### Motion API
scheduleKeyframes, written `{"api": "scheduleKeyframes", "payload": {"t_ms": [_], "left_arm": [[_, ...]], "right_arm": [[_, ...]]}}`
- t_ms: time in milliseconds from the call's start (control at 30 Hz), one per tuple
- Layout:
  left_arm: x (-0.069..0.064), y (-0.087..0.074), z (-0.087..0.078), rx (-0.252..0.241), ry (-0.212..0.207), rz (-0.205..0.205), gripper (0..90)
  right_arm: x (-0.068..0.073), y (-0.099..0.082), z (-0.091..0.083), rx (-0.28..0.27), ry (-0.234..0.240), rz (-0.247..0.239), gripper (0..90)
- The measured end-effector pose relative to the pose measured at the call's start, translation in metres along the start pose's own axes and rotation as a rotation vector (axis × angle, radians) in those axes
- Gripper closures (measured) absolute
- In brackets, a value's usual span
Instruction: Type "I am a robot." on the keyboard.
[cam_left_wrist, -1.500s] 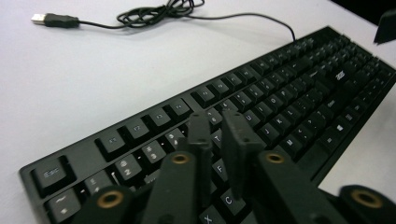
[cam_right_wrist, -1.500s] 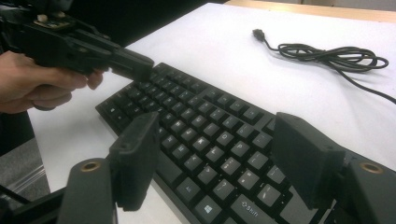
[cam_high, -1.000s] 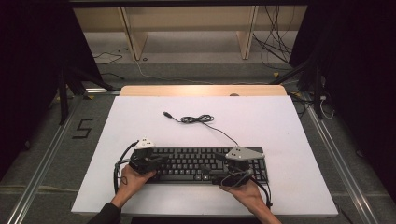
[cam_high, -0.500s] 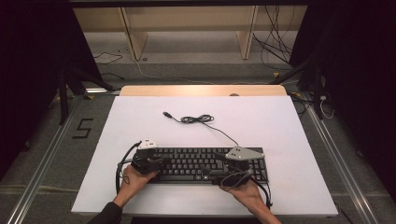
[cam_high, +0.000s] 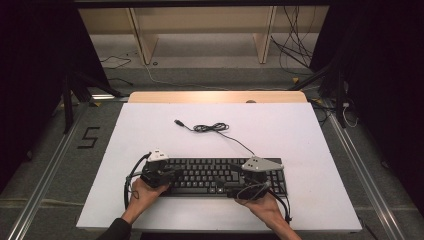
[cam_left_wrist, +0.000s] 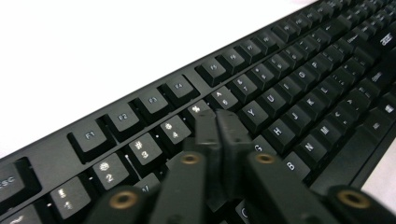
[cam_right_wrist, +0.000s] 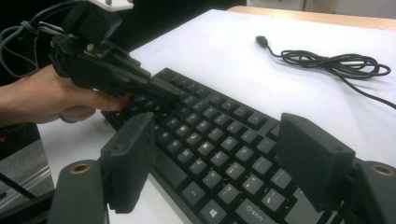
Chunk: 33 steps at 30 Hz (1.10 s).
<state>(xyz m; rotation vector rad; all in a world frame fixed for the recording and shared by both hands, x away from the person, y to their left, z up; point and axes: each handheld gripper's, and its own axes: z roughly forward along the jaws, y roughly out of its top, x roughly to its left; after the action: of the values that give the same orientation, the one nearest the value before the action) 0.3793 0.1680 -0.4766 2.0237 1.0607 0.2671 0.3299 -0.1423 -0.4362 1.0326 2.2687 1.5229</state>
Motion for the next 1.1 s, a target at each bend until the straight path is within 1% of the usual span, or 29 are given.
{"api": "scheduleKeyframes", "payload": {"t_ms": [100,167,267,367,467,500,533,600,700,767,833,933,1100], "left_arm": [[0.002,0.0,-0.005,-0.023,-0.003,-0.017,82.6],[0.002,0.001,-0.009,-0.045,-0.012,-0.028,78.5],[0.003,0.002,-0.016,-0.073,-0.018,-0.033,74.1],[0.004,0.002,-0.022,-0.097,-0.04,-0.042,68.4],[0.006,0.001,-0.028,-0.123,-0.077,-0.054,59.3],[0.006,0.001,-0.03,-0.132,-0.083,-0.067,56.2],[0.006,0.001,-0.031,-0.135,-0.085,-0.068,52.7],[0.006,0.0,-0.035,-0.152,-0.096,-0.078,48.2],[0.006,-0.002,-0.039,-0.176,-0.117,-0.112,41.6],[0.006,-0.003,-0.042,-0.19,-0.128,-0.125,38.7],[0.005,-0.004,-0.044,-0.197,-0.13,-0.124,36.7],[0.005,-0.006,-0.046,-0.205,-0.127,-0.121,35.0],[0.006,-0.011,-0.049,-0.224,-0.125,-0.131,32.6]], "right_arm": [[0.0,0.0,0.0,-0.002,0.0,-0.001,29.2],[0.0,0.0,0.0,-0.002,-0.001,-0.001,29.1],[-0.001,0.0,0.0,-0.004,-0.004,-0.001,29.0],[-0.001,0.0,0.0,-0.004,-0.006,0.001,29.0],[-0.002,0.0,0.0,-0.002,-0.007,0.001,28.9],[-0.002,0.0,0.001,-0.001,-0.006,0.0,29.0],[-0.002,0.0,0.001,-0.001,-0.006,-0.001,28.9],[-0.002,0.0,0.001,-0.001,-0.006,0.0,28.9],[-0.002,0.0,0.002,0.001,-0.006,0.001,28.9],[-0.002,0.0,0.003,0.004,-0.006,0.0,28.9],[-0.002,0.0,0.004,0.009,-0.003,-0.001,28.9],[-0.002,0.001,0.007,0.017,0.0,-0.001,28.9],[-0.002,0.002,0.013,0.038,0.001,0.0,30.2]]}}
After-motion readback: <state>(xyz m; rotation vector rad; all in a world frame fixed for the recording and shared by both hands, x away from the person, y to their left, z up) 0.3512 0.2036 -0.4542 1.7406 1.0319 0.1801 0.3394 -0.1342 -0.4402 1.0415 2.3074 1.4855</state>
